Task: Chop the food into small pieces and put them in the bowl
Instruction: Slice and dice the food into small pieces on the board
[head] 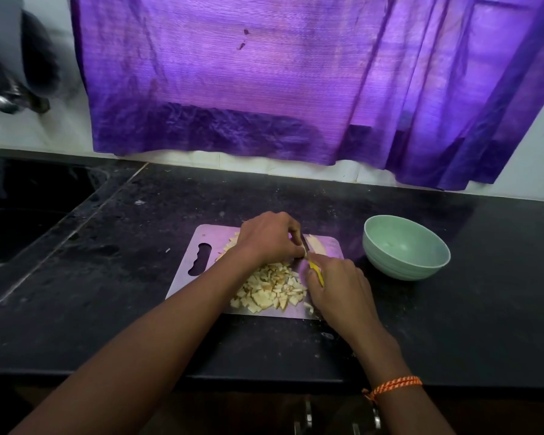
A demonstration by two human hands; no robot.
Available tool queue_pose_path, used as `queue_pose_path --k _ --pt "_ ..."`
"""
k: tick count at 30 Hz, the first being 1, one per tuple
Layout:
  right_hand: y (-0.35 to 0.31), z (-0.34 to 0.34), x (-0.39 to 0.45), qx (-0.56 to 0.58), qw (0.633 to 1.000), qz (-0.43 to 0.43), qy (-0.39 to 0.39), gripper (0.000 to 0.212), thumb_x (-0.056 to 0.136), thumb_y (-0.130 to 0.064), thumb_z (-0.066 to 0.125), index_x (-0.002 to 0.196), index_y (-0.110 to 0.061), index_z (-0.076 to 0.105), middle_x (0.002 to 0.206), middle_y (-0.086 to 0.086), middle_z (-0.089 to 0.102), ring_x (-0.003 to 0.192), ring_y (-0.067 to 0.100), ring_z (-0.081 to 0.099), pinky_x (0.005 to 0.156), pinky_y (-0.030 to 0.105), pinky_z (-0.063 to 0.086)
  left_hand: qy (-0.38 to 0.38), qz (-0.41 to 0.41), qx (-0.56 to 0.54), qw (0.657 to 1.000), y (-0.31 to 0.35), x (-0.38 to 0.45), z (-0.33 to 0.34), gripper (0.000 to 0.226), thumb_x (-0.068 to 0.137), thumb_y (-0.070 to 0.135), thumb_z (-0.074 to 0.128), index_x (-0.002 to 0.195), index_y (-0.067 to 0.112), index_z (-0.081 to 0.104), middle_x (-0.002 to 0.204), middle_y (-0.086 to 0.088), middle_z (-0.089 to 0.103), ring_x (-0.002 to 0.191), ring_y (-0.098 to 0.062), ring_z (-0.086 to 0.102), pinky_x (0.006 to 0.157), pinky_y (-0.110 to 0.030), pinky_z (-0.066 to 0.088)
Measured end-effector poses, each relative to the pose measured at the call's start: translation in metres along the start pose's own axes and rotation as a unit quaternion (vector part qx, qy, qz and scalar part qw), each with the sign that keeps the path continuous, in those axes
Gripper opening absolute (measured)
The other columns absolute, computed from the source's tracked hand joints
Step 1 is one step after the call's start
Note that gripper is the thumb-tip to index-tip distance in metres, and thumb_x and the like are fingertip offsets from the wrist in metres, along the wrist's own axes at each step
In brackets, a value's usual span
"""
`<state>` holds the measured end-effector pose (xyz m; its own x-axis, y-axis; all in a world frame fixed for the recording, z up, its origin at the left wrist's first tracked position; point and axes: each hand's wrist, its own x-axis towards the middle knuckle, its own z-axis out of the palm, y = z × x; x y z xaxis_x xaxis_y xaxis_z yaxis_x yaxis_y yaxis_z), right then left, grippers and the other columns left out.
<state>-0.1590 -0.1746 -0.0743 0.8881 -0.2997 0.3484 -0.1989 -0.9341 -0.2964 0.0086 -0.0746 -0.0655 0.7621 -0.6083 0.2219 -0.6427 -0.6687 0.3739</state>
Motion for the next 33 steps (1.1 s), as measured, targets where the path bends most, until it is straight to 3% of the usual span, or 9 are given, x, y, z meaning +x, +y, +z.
queue_pose_path --k 3,6,17,21,25,33 --pt "0.002 -0.003 -0.005 0.007 1.0 0.001 -0.015 0.034 0.104 -0.039 0.045 0.134 -0.035 0.061 0.099 0.005 0.068 0.084 0.026 0.061 0.064 0.035 0.038 0.0 0.0 0.007 1.0 0.002 -0.001 0.001 0.019 0.082 0.055 0.082 0.086 0.037 0.079 0.078 0.017 0.071 0.08 -0.004 0.063 0.071 -0.029 0.056" --pt "0.005 -0.008 -0.018 0.018 1.0 -0.002 -0.015 0.037 0.104 -0.038 0.047 0.139 -0.036 0.059 0.102 0.004 0.068 0.079 0.02 0.05 0.066 0.034 0.035 -0.001 0.002 0.012 1.0 0.002 0.0 0.001 0.021 0.082 0.056 0.082 0.085 0.035 0.077 0.08 0.016 0.071 0.08 -0.005 0.062 0.068 -0.028 0.053" --pt "0.025 -0.012 -0.056 0.033 0.999 0.013 0.022 0.042 0.102 -0.044 0.051 0.143 -0.037 0.057 0.09 0.002 0.073 0.081 0.023 0.064 0.066 0.038 0.047 -0.004 0.001 0.01 1.0 0.002 0.001 0.003 0.028 0.081 0.06 0.084 0.084 0.034 0.075 0.08 0.017 0.073 0.079 0.0 0.061 0.065 -0.026 0.047" --pt "0.023 -0.01 -0.049 0.025 0.999 0.007 0.019 0.042 0.102 -0.045 0.048 0.142 -0.037 0.057 0.091 0.003 0.072 0.083 0.025 0.063 0.066 0.037 0.045 0.001 0.011 0.013 1.0 0.002 0.0 0.003 0.026 0.082 0.059 0.083 0.082 0.034 0.074 0.079 0.017 0.071 0.074 -0.001 0.06 0.06 -0.025 0.041" --pt "0.017 -0.006 -0.027 0.011 1.0 0.017 0.009 0.04 0.101 -0.042 0.049 0.14 -0.036 0.059 0.097 0.006 0.071 0.087 0.026 0.06 0.066 0.035 0.038 0.002 0.021 0.008 1.0 0.0 0.0 0.002 0.025 0.081 0.058 0.082 0.081 0.034 0.075 0.087 0.017 0.074 0.076 -0.003 0.062 0.064 -0.027 0.051" --pt "0.014 0.003 0.0 0.025 0.999 -0.001 0.035 0.047 0.098 -0.03 0.053 0.144 -0.038 0.057 0.081 0.009 0.068 0.067 0.022 0.04 0.061 0.033 0.03 0.036 0.019 -0.006 0.999 -0.005 0.0 -0.002 0.006 0.089 0.041 0.081 0.088 0.035 0.083 0.072 0.019 0.069 0.071 -0.005 0.065 0.058 -0.026 0.047"
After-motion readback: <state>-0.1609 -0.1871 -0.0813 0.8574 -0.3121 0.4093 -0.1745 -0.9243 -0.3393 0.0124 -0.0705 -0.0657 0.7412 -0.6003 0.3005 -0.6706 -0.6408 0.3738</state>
